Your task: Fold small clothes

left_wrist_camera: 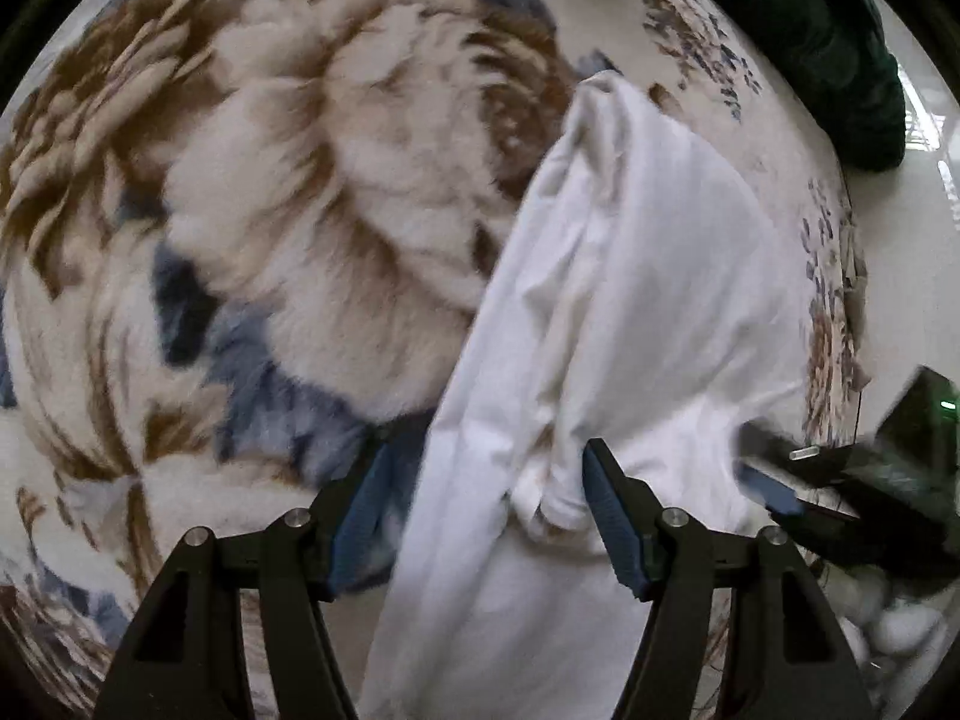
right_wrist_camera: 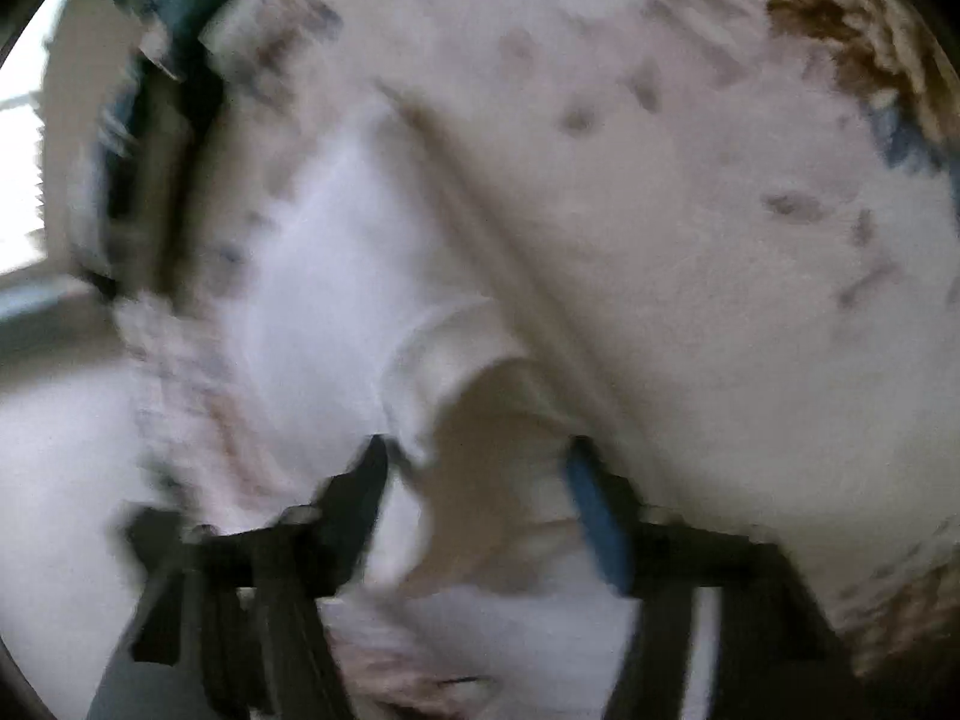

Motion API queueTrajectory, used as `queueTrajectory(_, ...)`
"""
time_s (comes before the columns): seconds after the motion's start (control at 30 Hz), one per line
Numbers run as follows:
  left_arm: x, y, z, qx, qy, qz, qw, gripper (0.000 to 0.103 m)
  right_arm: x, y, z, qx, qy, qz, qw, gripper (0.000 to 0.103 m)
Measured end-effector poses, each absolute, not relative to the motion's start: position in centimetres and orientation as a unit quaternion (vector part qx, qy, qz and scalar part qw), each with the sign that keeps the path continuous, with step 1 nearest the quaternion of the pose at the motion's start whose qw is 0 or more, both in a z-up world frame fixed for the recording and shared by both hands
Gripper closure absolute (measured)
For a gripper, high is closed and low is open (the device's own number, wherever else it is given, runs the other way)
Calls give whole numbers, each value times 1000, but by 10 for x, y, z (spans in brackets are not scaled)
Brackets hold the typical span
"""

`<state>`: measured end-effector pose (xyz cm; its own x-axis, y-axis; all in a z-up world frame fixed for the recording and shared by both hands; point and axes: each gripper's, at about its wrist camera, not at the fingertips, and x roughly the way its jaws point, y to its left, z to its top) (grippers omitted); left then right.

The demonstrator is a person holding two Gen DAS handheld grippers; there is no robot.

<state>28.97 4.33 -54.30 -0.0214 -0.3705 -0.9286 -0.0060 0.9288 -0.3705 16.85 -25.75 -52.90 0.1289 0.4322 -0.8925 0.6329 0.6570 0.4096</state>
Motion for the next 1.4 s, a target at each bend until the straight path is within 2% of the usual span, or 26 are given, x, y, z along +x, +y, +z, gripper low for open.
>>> queueTrajectory(0.03,287,49,-537,-143,703,-138,683,40,167,-254,-537,378,679,-90,623,53)
queueTrajectory(0.2,246,69,-506,-137,699,-152,685,40,138,-265,-528,426,678,-61,596,53)
queueTrajectory(0.33,195,65,-520,-101,731,-141,660,40,96,-272,-515,433,682,-55,586,51)
queueTrajectory(0.5,132,76,-544,1,748,-82,658,40,42,-267,-508,395,709,-47,582,51)
queueTrajectory(0.63,109,112,-529,-4,744,-23,668,40,-4,-267,-514,379,726,-62,571,51)
queueTrajectory(0.8,102,130,-507,-82,719,-8,690,40,-43,-263,-522,401,720,-57,564,51)
queueTrajectory(0.97,101,62,-520,-67,723,-71,684,40,-46,-248,-529,397,718,-46,570,51)
queueTrajectory(1.07,95,54,-546,-40,733,-52,677,40,-33,-229,-534,371,725,-42,579,51)
queueTrajectory(1.23,88,62,-539,-88,713,-61,693,42,-34,-228,-545,356,730,-46,582,51)
queueTrajectory(1.27,84,64,-536,-91,709,-71,696,44,-35,-228,-548,361,729,-46,580,51)
queueTrajectory(1.3,80,64,-535,-96,705,-85,697,60,-36,-228,-549,364,728,-45,579,51)
queueTrajectory(1.4,65,55,-537,-91,699,-99,702,90,-39,-224,-552,363,728,-35,581,51)
